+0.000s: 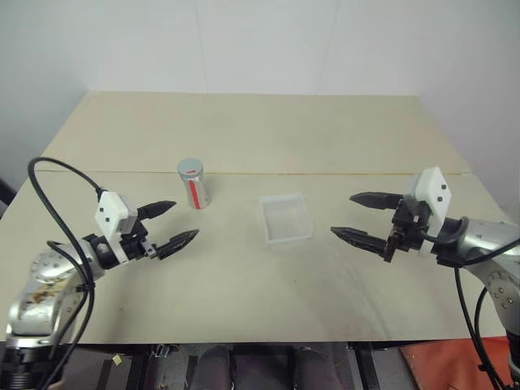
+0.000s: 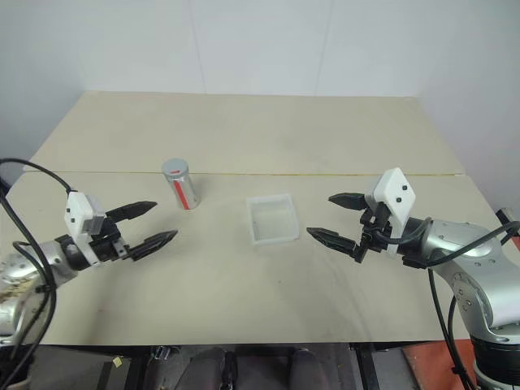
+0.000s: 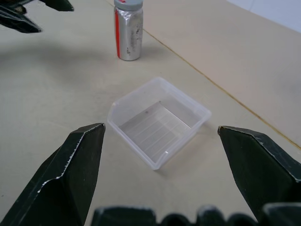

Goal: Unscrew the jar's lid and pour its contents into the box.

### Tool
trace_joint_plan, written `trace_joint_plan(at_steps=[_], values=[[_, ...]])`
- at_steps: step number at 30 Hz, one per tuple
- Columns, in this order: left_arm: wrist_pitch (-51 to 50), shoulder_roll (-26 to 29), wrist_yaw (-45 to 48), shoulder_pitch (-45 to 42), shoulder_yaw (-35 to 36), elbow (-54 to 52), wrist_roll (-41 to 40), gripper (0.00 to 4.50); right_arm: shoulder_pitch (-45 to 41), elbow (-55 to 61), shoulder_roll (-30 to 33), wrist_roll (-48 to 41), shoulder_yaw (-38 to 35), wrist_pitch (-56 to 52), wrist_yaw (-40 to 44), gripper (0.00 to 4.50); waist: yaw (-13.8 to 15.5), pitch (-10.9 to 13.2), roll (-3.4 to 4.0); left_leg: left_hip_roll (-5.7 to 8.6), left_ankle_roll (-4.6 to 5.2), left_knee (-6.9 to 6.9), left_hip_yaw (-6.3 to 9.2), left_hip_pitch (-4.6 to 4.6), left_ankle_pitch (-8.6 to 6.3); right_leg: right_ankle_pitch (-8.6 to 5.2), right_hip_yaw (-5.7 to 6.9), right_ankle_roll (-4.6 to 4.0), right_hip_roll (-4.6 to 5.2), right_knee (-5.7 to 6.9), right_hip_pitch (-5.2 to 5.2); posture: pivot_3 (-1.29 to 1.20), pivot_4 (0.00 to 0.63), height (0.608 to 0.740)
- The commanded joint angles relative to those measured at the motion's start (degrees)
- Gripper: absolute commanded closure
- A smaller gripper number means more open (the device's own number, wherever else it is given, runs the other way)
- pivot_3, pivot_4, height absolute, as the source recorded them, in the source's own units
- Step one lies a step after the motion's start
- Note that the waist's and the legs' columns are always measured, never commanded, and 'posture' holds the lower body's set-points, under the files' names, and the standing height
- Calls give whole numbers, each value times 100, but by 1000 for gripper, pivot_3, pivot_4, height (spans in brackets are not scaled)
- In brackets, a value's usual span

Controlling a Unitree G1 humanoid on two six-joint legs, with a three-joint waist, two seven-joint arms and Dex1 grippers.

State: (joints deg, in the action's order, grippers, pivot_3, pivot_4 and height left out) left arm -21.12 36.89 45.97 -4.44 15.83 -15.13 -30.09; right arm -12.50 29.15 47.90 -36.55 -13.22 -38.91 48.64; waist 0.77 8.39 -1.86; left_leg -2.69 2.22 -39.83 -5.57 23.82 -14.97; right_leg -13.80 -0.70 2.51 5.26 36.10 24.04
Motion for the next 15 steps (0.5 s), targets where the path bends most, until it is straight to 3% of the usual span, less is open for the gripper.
trace_joint_plan(at_steps=[1, 7, 15], values=[[-228, -587, -1160, 150, -33, -627, 172, 0, 19, 172, 25, 3, -89, 201, 9, 30, -1, -4, -6, 0, 0, -1, 1, 0, 0, 1, 0, 1, 0, 0, -2, 0, 150, 740], [223, -1455, -2512, 327, -557, -797, 1331, 0, 45, 223, -6, -6, -85, 200, -52, 30, -4, -6, -8, 0, 0, 3, 3, -3, 0, 1, -3, 0, -1, 1, 0, 0, 150, 740], [935, -2400, -3883, -501, -1110, 170, 2652, 0, -97, 318, 62, -69, -191, 154, -71, 30, 22, -9, -12, 9, 1, 2, 11, -5, -1, 4, -3, 0, 2, -2, -8, 0, 150, 740]])
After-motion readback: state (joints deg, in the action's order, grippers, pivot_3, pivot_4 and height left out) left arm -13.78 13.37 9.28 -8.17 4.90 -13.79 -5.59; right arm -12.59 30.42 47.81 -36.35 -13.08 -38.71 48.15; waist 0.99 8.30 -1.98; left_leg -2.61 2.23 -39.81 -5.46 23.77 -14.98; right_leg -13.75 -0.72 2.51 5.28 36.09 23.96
